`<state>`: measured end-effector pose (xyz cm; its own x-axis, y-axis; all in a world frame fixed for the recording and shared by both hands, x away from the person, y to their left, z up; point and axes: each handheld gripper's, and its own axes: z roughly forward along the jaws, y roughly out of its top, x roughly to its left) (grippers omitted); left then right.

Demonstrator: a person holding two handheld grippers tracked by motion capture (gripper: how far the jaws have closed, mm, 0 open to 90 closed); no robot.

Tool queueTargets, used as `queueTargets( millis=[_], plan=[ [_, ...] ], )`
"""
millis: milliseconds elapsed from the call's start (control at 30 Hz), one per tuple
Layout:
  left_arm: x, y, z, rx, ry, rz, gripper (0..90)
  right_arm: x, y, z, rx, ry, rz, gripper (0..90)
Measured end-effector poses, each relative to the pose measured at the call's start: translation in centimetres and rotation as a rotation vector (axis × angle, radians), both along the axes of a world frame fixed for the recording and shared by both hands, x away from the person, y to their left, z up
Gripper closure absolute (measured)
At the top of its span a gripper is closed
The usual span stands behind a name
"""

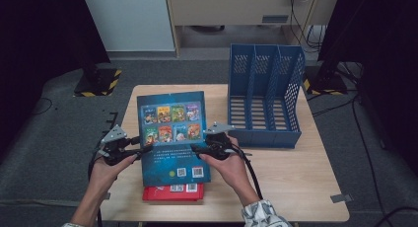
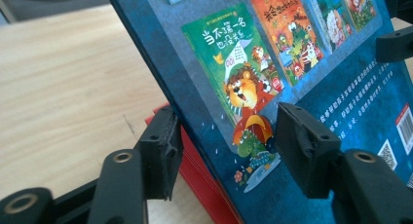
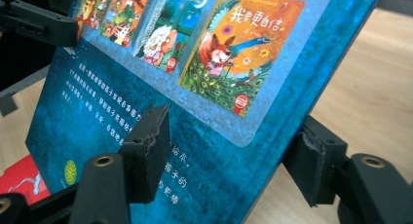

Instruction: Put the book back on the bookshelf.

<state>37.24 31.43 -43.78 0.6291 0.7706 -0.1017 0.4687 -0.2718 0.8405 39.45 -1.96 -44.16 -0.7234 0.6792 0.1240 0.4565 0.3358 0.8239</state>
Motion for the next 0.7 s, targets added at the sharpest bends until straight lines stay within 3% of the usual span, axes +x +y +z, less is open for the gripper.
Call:
queueTargets(
  millis=[267, 567, 700],
  plan=[
    [0.3, 0.1, 1.5, 0.025, -0.045, 0.015, 50.0, 0.8, 0.1, 1.8, -0.013, -0.043, -0.018, 45.6],
    [0.7, 0.1, 3.6, 0.043, -0.131, 0.055, 59.7, 1.4, 0.1, 3.6, -0.012, -0.108, -0.042, 54.1],
    [0.8, -0.1, 3.9, 0.060, -0.142, 0.063, 59.9, 1.5, 0.2, 4.1, -0.022, -0.122, -0.043, 54.8]
  ],
)
